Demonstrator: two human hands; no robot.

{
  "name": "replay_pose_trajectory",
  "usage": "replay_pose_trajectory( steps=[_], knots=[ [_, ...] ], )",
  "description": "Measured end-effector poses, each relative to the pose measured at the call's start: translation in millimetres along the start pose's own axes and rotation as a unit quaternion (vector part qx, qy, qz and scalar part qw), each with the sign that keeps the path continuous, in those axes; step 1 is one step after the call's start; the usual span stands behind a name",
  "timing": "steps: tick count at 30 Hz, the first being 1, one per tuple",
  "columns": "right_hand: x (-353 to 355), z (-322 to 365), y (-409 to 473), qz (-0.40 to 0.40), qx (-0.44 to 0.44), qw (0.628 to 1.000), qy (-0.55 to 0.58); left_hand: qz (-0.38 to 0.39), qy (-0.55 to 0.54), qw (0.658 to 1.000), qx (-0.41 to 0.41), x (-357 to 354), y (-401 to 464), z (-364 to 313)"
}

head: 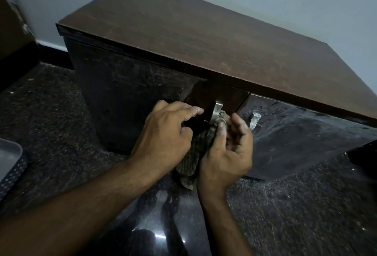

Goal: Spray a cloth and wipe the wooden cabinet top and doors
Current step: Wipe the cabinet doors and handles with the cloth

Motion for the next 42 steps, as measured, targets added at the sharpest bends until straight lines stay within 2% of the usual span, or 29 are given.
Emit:
replay_pose_trajectory(
  steps=[4,13,17,22,27,32,35,38,42],
  knots=[
    [-2.1,5.4,4.2,0.047,0.094,0.991,-0.083,0.000,0.000,1.000,-0.001,-1.3,0.4,0.7],
    [-5.6,21.4,14.0,0.080,0.204,0.964,-0.151,0.009,0.007,1.000,0.002,-2.0,-0.3,1.4],
    [-6.8,14.0,10.6,0.124,0.188,0.957,-0.180,0.007,0.005,1.000,0.006,-2.1,-0.6,1.4],
    [-5.6,24.8,15.6,0.074,0.212,0.961,-0.161,0.010,0.006,1.000,0.001,-1.2,-1.1,0.3],
    [-10.2,20.9,14.1,0.135,0.190,0.954,-0.188,0.006,0.010,1.000,0.006,-2.2,-0.3,1.9],
    [-8.1,25.9,18.5,0.098,0.204,0.960,-0.167,-0.002,0.018,1.000,0.000,-1.9,-0.7,-1.2],
    [-12.7,12.7,14.9,0.158,0.201,0.947,-0.193,-0.012,0.043,0.999,-0.007,-0.8,-3.1,-5.1],
    [-5.9,4.1,17.8,0.199,0.147,0.947,-0.203,-0.016,0.042,0.999,-0.002,-0.4,-2.6,-6.0],
    [9.9,39.0,27.4,0.118,0.176,0.970,-0.119,-0.022,0.031,0.999,0.005,-0.5,-1.3,-5.2]
  ],
)
Point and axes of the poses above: each hand's wrist, its own y-axis towards the middle knuckle, its own x-axis out of the back of the hand, z = x × y, the point moved 6 cm from there along y, towards the middle knuckle, and after that the axes turned 4 degrees about z, right-handed, at the moved point
